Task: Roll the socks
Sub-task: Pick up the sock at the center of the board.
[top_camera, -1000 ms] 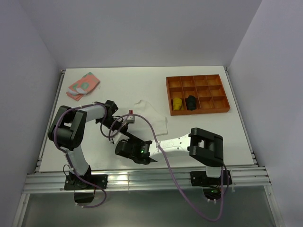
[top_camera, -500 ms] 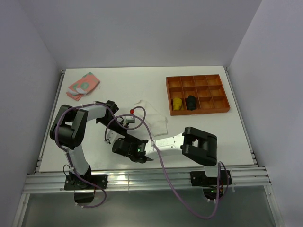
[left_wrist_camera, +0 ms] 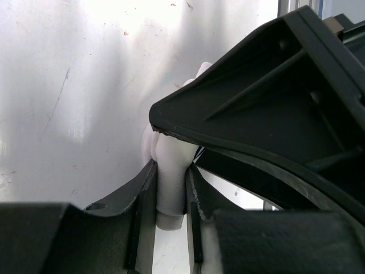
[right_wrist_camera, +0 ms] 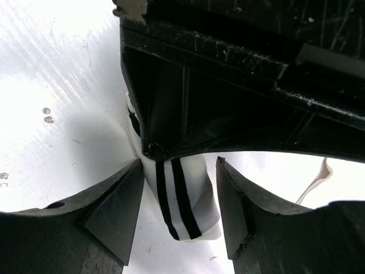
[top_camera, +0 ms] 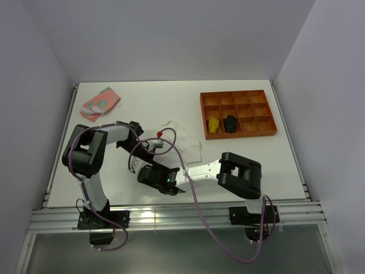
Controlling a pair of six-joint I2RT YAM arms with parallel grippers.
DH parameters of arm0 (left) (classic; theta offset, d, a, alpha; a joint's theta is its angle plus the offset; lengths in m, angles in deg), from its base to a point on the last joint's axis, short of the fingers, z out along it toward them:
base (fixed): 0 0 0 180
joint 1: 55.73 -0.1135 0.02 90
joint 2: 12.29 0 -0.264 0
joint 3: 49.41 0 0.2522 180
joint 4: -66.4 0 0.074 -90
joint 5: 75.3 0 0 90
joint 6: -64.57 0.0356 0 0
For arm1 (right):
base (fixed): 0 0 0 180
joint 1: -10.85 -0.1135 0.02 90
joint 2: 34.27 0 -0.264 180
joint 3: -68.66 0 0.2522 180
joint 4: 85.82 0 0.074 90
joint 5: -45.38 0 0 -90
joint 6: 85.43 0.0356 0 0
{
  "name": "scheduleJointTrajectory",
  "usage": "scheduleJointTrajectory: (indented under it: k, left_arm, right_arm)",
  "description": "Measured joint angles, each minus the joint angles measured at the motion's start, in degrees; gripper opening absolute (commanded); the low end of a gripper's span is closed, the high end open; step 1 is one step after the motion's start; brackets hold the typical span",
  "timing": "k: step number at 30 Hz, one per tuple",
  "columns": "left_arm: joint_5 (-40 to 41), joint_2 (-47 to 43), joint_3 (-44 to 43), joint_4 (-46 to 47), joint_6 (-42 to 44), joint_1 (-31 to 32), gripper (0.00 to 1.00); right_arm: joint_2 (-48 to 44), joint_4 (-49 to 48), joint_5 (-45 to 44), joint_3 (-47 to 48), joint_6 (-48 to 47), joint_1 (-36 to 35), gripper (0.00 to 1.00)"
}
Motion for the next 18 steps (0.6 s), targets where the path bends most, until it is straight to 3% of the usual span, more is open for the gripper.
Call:
scheduleJointTrajectory:
  k: [12, 15, 16, 18]
  left_arm:
    - [-0.2, 2.2, -2.2, -3.0, 0.4, 0.0, 0.0]
    - [-0.3, 2.6, -2.7, -3.8, 1.1, 0.0, 0.0]
    - [-0.3, 2.8, -2.9, -4.1, 1.5, 0.0, 0.0]
    - [-0.3, 3.2, -3.3, -4.8, 2.1, 0.0, 0.0]
  right_arm:
    - [-0.8, -3.5, 2.9, -2.2, 0.2, 1.0, 0.53]
    - [-0.8, -3.5, 3.8, -2.2, 0.3, 1.2, 0.44]
    - [-0.8, -3.5, 4.2, -2.3, 0.4, 1.3, 0.35]
    - [-0.8, -3.4, 4.8, -2.4, 0.5, 1.4, 0.31]
